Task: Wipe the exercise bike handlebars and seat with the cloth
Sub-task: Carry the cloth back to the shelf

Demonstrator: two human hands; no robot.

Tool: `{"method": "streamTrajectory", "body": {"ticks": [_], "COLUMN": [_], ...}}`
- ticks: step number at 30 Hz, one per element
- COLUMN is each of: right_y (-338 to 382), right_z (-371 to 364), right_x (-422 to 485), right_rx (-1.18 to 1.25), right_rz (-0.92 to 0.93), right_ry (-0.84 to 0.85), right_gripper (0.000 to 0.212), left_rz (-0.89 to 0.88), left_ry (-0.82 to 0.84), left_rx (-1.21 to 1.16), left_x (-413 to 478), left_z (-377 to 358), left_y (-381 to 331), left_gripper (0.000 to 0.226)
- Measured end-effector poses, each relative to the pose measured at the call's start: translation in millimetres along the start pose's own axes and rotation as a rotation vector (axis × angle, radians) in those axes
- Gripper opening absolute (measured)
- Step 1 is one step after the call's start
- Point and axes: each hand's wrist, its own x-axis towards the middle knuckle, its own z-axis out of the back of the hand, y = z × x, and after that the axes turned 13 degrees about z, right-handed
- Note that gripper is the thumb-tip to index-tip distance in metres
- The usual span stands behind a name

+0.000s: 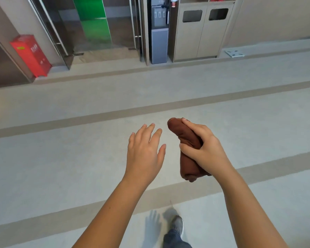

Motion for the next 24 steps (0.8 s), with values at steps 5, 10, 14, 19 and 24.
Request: {"method": "streamTrajectory", "body": {"ticks": [5, 10, 14, 19, 24], "right_y": [-45.8, -94.2, -140.8, -181.5, -212.9], "right_z": [44.4, 61.3, 59.1, 40.2, 25.5], "right_x": [98.3, 182.5, 264.3, 376.1, 547.3], "right_rx": [0.012, -0.008, -0.009, -0.025, 0.004], "right_rz": [0.013, -0.025, -0.034, -0.033, -0.039], "right_ry": [-0.065, -0.06, -0.061, -0.016, 0.035], "right_gripper": [0.062, 0.062, 0.062, 0.062, 0.061], "left_rz": [-0.055, -0.026, -0.026, 0.0, 0.035], "left_ry": [-0.015, 0.025, 0.055, 0.101, 0.131], "left_rx": [-0.01, -0.023, -0.036, -0.022, -0.004], "left_x": [112.6, 204.3, 286.7, 398.8, 561.7], "left_z": [-31.0, -69.9, -112.6, -148.8, -175.7], "left_y": [-40.0, -53.3, -49.0, -26.7, 6.6], "left_gripper": [0.038, 0.038, 0.04, 0.044, 0.047]}}
